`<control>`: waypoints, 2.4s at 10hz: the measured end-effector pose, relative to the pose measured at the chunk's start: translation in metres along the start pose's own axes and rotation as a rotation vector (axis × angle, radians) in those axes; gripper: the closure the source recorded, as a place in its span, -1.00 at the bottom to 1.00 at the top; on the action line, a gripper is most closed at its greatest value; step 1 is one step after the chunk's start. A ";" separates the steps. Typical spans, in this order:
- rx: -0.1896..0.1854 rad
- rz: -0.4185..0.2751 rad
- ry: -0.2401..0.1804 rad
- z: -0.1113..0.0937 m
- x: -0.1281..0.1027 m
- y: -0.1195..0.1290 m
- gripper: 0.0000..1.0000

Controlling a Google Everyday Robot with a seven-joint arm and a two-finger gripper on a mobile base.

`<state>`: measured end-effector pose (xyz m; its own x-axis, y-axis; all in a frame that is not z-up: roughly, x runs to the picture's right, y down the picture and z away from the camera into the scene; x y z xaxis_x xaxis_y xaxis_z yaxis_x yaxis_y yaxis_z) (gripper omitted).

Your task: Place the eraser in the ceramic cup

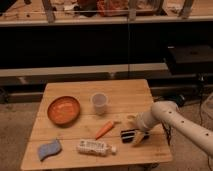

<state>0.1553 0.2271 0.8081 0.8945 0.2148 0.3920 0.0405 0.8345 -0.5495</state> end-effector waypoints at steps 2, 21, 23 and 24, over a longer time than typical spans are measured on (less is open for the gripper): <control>-0.001 -0.062 0.070 0.002 -0.001 0.003 -0.60; -0.132 -0.121 0.115 -0.002 0.023 0.012 -0.60; -0.162 -0.155 0.133 0.001 0.022 0.014 -0.60; -0.166 -0.163 0.134 0.001 0.022 0.015 -0.60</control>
<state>0.1752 0.2447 0.8099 0.9206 0.0062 0.3905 0.2515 0.7555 -0.6049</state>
